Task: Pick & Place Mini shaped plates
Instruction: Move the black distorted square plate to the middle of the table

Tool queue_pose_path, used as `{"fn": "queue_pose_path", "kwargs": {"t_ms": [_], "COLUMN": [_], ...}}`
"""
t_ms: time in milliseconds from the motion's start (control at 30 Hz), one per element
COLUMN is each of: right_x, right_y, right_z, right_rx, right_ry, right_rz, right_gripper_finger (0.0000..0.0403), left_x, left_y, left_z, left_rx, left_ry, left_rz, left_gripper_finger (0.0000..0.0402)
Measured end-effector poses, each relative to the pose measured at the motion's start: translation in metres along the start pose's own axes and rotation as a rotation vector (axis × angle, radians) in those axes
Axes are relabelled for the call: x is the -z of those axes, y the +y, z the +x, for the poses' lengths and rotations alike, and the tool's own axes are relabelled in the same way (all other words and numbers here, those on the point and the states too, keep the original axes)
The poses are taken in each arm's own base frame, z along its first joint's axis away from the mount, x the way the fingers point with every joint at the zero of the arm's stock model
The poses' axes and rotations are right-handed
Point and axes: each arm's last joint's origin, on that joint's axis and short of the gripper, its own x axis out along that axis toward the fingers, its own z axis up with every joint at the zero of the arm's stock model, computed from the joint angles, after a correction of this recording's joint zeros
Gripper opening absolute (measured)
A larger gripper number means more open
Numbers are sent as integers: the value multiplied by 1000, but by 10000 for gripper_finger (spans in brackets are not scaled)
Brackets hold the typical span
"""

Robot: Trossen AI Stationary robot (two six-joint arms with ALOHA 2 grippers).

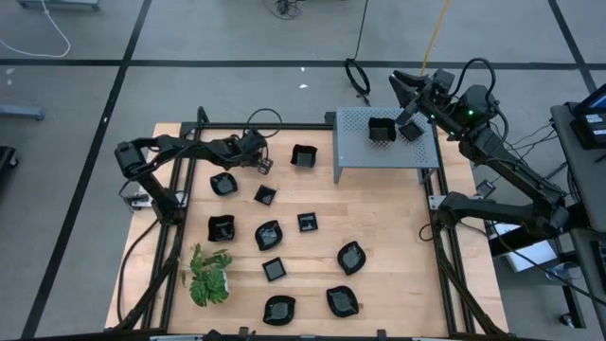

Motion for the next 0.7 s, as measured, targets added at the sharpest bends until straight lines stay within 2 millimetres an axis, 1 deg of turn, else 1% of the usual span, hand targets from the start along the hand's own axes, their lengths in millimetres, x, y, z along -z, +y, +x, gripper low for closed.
{"fn": "queue_pose_path", "kwargs": {"t_ms": [67, 167, 233, 367, 467, 533, 600, 700], "right_x": [0, 0, 0, 0, 0, 0, 0, 0], "right_y": [0, 0, 0, 0, 0, 0, 0, 0], "right_z": [0, 0, 0, 0, 0, 0, 0, 0], "right_rx": [0, 0, 0, 0, 0, 0, 0, 0], "right_ry": [0, 0, 0, 0, 1, 1, 1, 1], "right_rz": [0, 0, 0, 0, -2, -9, -11, -11], "right_gripper_finger": [89, 89, 89, 89, 89, 89, 89, 89], "left_x": [-2, -5, -9, -13, -13, -11, -5, 6], "left_y": [-3, -8, -12, -23, -36, -49, -61, -83], "left_z": [-6, -21, -36, -71, -95, -107, -113, -117], "left_rx": [17, 52, 85, 166, 248, 315, 383, 473], "left_ry": [-23, -68, -116, -241, -349, -414, -444, -470], "left_rz": [7, 15, 37, 144, 260, 354, 432, 512], "left_gripper_finger": [10, 5, 5, 4, 6, 5, 3, 7]}}
